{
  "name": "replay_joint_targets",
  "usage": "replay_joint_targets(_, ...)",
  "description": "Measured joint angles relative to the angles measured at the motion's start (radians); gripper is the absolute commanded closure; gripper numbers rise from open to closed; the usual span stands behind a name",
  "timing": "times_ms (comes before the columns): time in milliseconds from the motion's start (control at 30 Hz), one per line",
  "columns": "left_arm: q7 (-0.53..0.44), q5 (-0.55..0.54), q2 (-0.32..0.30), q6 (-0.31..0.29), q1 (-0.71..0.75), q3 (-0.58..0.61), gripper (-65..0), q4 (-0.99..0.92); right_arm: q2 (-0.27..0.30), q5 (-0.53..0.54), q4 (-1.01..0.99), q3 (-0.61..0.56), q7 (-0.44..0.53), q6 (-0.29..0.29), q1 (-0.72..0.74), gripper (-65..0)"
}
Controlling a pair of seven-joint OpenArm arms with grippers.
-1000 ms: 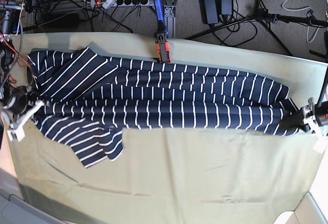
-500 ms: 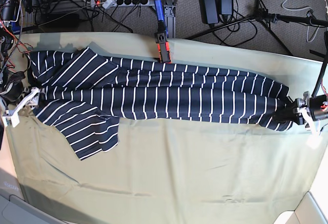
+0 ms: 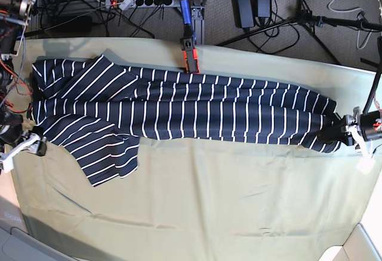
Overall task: Fold the T-shirt properly
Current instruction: 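Lift the edge with both grippers and fold it over toward the clamp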
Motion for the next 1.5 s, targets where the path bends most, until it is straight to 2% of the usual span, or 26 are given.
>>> replay_joint_targets(367,0.0,0.0,0.0,0.0,0.0,0.0,0.0,0.0,-0.162,0.03,-0.041,-0.001,-0.026,0.009,0.013,-41.7)
replay_joint_targets(467,0.0,0.0,0.0,0.0,0.0,0.0,0.0,0.0,-0.192,0.03,-0.041,-0.001,-0.045,0.01,0.013,-41.6)
replay_joint_targets(633,0.0,0.0,0.0,0.0,0.0,0.0,0.0,0.0,-0.209,0.03,-0.041,-0.001,-0.052,0.01,0.013,-41.1)
replay_joint_targets(667,0.0,0.0,0.0,0.0,0.0,0.0,0.0,0.0,-0.209,0.03,-0.041,-0.001,-0.052,0.01,0.013,-37.6)
replay_joint_targets(700,0.0,0.0,0.0,0.0,0.0,0.0,0.0,0.0,-0.209,0.03,-0.041,-0.001,-0.052,0.01,0.013,-30.5)
replay_joint_targets(800,0.0,0.0,0.0,0.0,0.0,0.0,0.0,0.0,-0.209,0.03,-0.041,-0.001,-0.054,0.01,0.013,-0.5)
replay_joint_targets(1033,0.0,0.0,0.0,0.0,0.0,0.0,0.0,0.0,-0.209,0.03,-0.034,-0.001,-0.061,0.011,0.013,0.0)
replay_joint_targets(1133,0.0,0.0,0.0,0.0,0.0,0.0,0.0,0.0,-0.209,0.028,0.006,-0.001,-0.111,0.011,0.011,0.0)
replay_joint_targets(1367,0.013,0.0,-0.001,0.0,0.003,0.0,0.0,0.001,-0.206,0.033,0.248,-0.001,-0.183,0.011,-0.097,0.0)
replay_joint_targets(1500,0.024,0.001,-0.004,0.0,0.006,0.0,0.0,0.001,-0.192,0.047,0.349,0.006,-0.187,0.011,-0.19,0.0)
